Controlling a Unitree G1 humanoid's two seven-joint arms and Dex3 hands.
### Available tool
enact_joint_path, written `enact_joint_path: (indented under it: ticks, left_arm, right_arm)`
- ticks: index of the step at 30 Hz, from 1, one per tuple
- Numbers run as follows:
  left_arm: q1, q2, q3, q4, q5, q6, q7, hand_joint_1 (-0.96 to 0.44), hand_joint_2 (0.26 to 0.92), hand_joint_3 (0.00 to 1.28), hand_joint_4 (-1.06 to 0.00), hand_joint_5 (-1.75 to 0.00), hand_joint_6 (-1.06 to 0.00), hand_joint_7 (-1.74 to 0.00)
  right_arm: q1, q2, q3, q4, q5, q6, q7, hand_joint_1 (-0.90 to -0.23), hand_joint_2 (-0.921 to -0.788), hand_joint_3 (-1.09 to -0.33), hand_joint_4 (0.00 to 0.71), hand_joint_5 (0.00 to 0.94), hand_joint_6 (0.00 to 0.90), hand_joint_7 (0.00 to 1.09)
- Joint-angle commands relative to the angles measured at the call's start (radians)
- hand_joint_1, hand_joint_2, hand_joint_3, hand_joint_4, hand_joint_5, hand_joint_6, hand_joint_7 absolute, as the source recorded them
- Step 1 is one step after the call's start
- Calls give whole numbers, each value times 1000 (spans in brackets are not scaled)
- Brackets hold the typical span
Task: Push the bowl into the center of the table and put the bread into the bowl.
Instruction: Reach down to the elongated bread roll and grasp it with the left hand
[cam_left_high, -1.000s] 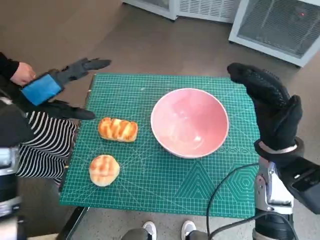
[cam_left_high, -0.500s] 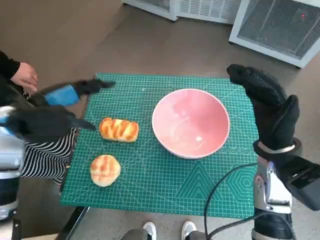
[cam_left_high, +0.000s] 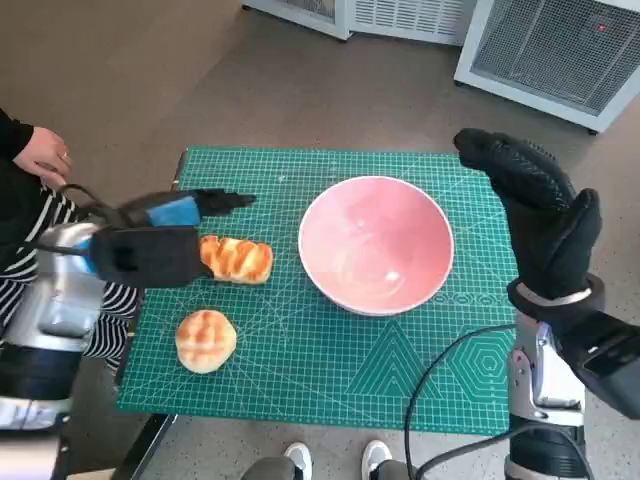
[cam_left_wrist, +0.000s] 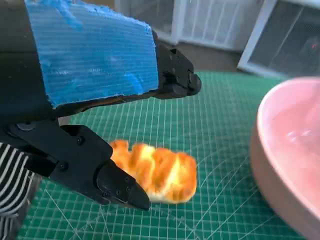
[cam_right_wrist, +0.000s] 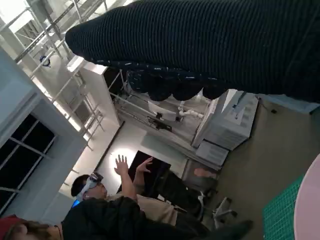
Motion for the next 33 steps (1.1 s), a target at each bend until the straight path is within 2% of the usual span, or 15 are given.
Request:
enact_joint_path:
  ticks: [1, 14, 19, 22, 24, 25, 26, 27, 28, 29, 31, 33]
  left_arm:
    - [-35, -16, -31, 39, 48, 8, 25, -111, 739, 2, -121, -1, -307, -6]
    - [-79, -78, -116, 208, 129, 8, 59, -125, 745, 3, -142, -5, -300, 0]
    - [-94, -93, -144, 282, 154, -11, 82, -127, 750, 5, -193, -19, -327, -11]
    - [-111, -106, -162, 349, 174, -24, 111, -126, 761, 9, -251, -33, -394, -36]
    - [-122, -112, -174, 391, 187, -35, 136, -109, 776, 12, -326, -39, -485, -66]
    - [-127, -114, -178, 410, 193, -42, 148, -93, 791, 17, -400, -59, -566, -104]
    - [-131, -116, -181, 429, 199, -51, 162, -87, 797, 16, -431, -57, -591, -125]
    - [-135, -117, -183, 444, 203, -58, 172, -74, 809, 14, -489, -67, -610, -205]
    - [-139, -115, -185, 462, 205, -70, 183, -58, 827, 11, -575, -77, -601, -393]
    - [-142, -114, -187, 476, 206, -79, 191, -37, 861, 44, -594, -442, -603, -725]
    - [-144, -109, -187, 486, 202, -92, 196, -19, 890, 69, -625, -767, -597, -1005]
    - [-142, -102, -180, 477, 192, -102, 191, -9, 902, 77, -656, -956, -599, -1107]
  right_arm:
    - [27, -8, -3, 7, 3, 16, 12, -699, -921, -656, 152, 2, 59, 450]
    - [43, -14, -10, -33, 0, 45, -1, -698, -921, -655, 149, 1, 62, 444]
    - [48, -11, -12, -41, -2, 49, -3, -698, -921, -656, 149, 1, 62, 443]
    - [51, -10, -11, -46, -6, 49, -4, -697, -921, -655, 149, 1, 62, 442]
    - [53, -10, -11, -47, -7, 49, -4, -695, -921, -655, 149, 1, 63, 441]
    - [53, -10, -11, -48, -8, 49, -4, -693, -921, -655, 149, 0, 62, 440]
    - [54, -10, -11, -49, -8, 49, -4, -693, -921, -655, 149, 0, 62, 440]
    - [54, -10, -11, -49, -8, 50, -4, -692, -921, -655, 149, 0, 63, 440]
    - [53, -10, -11, -48, -8, 50, -4, -692, -921, -655, 149, 0, 63, 440]
    - [53, -10, -11, -48, -7, 51, -4, -691, -921, -655, 149, 0, 63, 439]
    - [53, -11, -12, -48, -6, 53, -4, -691, -921, -655, 150, 1, 63, 439]
    - [54, -12, -13, -47, -5, 53, -3, -690, -921, -654, 150, 1, 64, 439]
